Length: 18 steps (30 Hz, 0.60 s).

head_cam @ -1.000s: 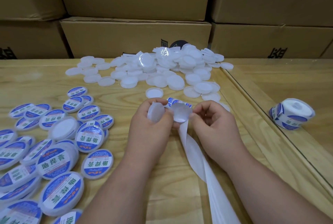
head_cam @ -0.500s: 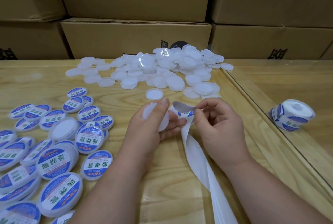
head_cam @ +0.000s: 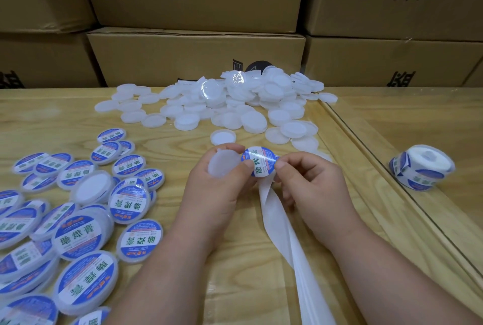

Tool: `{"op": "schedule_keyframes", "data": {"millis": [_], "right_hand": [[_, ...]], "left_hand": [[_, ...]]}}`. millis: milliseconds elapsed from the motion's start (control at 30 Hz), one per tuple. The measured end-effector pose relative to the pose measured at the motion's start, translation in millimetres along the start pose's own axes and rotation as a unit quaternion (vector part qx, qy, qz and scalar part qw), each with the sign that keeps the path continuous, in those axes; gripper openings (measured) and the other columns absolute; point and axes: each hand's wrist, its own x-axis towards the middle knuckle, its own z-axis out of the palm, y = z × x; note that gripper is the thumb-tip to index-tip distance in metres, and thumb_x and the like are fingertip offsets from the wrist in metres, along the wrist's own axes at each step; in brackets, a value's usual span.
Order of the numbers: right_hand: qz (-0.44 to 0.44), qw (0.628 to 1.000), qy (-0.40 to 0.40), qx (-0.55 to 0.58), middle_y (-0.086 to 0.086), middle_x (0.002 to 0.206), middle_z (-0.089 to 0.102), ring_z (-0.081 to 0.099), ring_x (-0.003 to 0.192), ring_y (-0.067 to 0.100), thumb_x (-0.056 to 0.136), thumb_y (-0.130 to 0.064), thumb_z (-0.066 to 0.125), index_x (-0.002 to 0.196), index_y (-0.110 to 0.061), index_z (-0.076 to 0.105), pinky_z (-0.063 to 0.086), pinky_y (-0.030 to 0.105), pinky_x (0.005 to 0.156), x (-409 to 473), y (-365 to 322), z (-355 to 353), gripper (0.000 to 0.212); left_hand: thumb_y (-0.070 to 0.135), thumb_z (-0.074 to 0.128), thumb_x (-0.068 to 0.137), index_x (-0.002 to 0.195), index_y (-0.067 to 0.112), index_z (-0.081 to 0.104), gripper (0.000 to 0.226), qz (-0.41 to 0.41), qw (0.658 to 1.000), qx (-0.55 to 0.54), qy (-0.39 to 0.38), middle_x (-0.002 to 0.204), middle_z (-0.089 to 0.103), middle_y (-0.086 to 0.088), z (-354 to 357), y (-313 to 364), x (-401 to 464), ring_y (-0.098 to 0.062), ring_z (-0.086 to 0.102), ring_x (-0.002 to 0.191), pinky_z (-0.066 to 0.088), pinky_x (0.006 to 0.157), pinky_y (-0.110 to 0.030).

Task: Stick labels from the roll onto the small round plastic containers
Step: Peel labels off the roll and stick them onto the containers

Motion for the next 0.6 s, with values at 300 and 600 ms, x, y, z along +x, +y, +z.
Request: {"op": "schedule_keyframes", "data": {"millis": [300,600], "right_hand": [[0.021,1.000,0.017,0.004,-0.015,0.053,0.058,0.051,0.048,-0.001,0.091,-0.001,0.068,0.074,-0.013,0.069,0.041,0.010,0.052,2.1,0.9,0.6,0.021],[0.034,0.982,0.033,0.184,0.004,0.064,0.062,0.053,0.050,0.015,0.085,-0.016,0.066,0.067,-0.022,0.070,0.044,0.025,0.046,5.2,-22.7,9.0,0.019]], "left_hand": [[0.024,0.075,0.078,0.093,0.035,0.072,0.019,0.017,0.999,0.043,-0.009,0.099,0.079,-0.005,0.6,0.0,-1.4,-0.026,0.077,0.089,0.060,0.080,-0.034],[0.031,0.066,0.081,0.089,0.020,0.072,0.014,-0.003,1.000,-0.011,0.001,0.090,0.075,-0.001,1.3,1.7,1.2,-0.029,0.076,0.086,0.061,0.077,-0.044]]}}
